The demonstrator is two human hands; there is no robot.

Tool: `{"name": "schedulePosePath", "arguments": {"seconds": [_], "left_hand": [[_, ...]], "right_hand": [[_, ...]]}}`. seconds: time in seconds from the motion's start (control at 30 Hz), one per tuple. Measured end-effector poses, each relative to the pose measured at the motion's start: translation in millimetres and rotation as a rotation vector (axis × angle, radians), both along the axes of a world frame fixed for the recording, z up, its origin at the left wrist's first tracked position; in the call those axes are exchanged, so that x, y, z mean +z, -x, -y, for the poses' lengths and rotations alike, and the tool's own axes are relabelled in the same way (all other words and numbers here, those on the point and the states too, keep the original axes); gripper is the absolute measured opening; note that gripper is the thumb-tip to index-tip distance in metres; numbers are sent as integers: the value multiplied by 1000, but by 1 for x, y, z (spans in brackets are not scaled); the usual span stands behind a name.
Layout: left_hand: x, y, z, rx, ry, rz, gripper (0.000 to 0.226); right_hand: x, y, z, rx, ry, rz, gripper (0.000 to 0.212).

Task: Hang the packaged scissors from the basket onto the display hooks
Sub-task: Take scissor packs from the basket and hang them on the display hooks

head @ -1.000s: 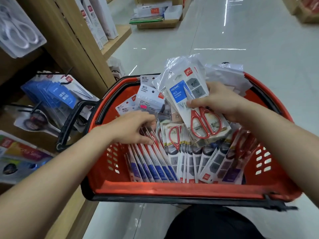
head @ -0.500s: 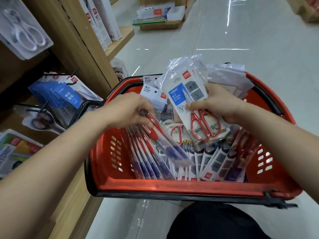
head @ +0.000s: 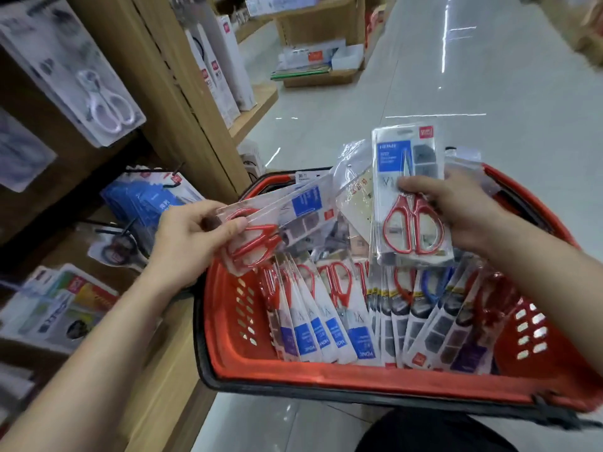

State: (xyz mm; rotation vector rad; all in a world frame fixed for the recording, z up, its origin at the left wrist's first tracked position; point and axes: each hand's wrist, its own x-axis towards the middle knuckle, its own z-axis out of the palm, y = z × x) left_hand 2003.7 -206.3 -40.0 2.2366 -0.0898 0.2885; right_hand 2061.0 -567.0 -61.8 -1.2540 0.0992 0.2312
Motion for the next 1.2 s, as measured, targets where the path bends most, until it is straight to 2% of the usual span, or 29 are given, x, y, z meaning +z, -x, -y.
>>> {"name": "schedulePosePath", "arguments": {"seconds": [0.07,0.13,0.2,0.33,0.43,0.53,0.63,0.73,0.8,0.93,1.07,1.2], "left_hand": [[-6,11,-3,125,170,10,36],[-8,23,0,242,340,27,26],[-10,35,8,324,500,22,18],[4,59,17,464,766,29,16],[16,80,20,522,860,93,15],[23,100,14,533,855,98,6],[35,123,-10,532,839,-5,13],[48,151,-34,582,733,-11,24],[55,166,-41,649,681,75,24],[62,195,-50,757,578,279,21],[69,229,-55,891,494,377,21],[78,253,-61,990,559,507,20]], "right_hand": [[5,9,-15,99,-116,-108,21],[10,16,-33,178,-189,-191,9],[15,25,-55,242,-257,-251,10],[31,32,-119,325,-370,-333,50],[44,41,-163,431,-475,-359,50],[50,47,-198,544,-520,-332,47],[54,48,-226,662,-473,-266,48],[58,50,-254,789,-388,-167,50],[62,56,-274,900,-354,-90,52],[74,74,-313,1053,-336,-18,42],[85,99,-342,1202,-328,13,47],[99,133,-363,1262,-340,32,44]]}}
